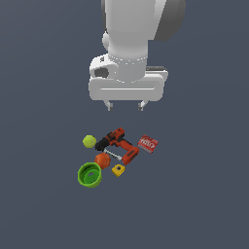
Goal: Pick up a designated object from a clutter of objects.
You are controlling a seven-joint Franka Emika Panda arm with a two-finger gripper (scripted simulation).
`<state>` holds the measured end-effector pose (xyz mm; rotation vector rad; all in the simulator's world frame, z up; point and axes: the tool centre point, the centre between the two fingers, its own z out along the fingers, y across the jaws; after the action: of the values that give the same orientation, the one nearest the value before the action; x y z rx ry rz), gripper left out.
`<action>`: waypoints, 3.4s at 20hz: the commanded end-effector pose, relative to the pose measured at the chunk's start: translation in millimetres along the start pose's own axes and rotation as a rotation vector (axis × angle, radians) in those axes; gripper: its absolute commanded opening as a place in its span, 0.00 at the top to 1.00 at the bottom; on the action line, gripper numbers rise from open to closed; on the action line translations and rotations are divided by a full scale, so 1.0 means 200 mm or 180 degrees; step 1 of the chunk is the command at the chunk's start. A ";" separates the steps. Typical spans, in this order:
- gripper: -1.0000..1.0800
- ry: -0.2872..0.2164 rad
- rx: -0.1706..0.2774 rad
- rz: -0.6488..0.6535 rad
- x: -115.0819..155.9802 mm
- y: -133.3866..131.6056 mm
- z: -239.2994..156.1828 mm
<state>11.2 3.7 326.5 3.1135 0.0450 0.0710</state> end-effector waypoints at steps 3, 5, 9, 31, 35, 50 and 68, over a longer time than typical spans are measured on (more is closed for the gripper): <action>0.04 0.0007 0.0006 0.0010 0.00 0.01 -0.01; 0.04 0.0028 0.0024 0.0039 0.01 0.02 -0.03; 0.04 0.0084 0.0071 0.0126 0.02 0.06 -0.08; 0.04 0.0049 0.0090 -0.0351 0.03 0.24 0.18; 0.04 0.0032 0.0097 -0.0567 0.02 0.32 0.30; 0.04 -0.0028 0.0117 -0.1371 -0.09 0.61 0.75; 0.04 -0.0098 0.0133 -0.2145 -0.31 0.87 1.15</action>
<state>-32.2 -175.0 103.7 2.9572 1.0611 0.0066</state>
